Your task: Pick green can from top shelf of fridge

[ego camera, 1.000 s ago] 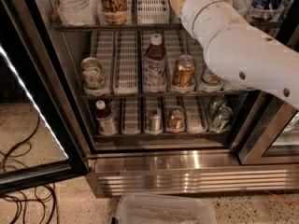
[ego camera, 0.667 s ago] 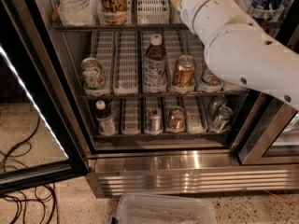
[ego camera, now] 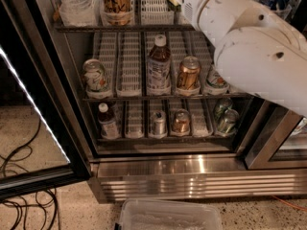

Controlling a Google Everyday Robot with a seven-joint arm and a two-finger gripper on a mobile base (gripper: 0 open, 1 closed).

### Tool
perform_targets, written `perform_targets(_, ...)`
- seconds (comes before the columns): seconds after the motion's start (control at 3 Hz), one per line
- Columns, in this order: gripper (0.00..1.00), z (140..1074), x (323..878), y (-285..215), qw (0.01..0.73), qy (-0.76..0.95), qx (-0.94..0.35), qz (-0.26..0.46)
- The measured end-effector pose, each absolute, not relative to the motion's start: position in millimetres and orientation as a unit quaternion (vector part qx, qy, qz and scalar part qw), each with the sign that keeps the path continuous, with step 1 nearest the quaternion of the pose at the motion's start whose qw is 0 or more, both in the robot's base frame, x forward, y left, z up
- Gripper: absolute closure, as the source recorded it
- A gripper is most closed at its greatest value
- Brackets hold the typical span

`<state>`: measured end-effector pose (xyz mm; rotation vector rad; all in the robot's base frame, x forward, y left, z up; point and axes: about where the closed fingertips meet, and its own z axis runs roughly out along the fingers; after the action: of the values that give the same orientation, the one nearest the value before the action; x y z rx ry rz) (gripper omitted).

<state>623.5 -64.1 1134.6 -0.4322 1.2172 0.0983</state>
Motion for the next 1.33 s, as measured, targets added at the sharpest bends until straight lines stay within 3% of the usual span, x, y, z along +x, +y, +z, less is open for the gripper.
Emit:
perform_targets(0.67, 1.0, 1112, 602, 3, 0.75, 0.598, -0.259, 0.114)
perform_targets(1.33, 1.0, 1103, 601, 22, 0.731, 0.613, -0.27, 0.131)
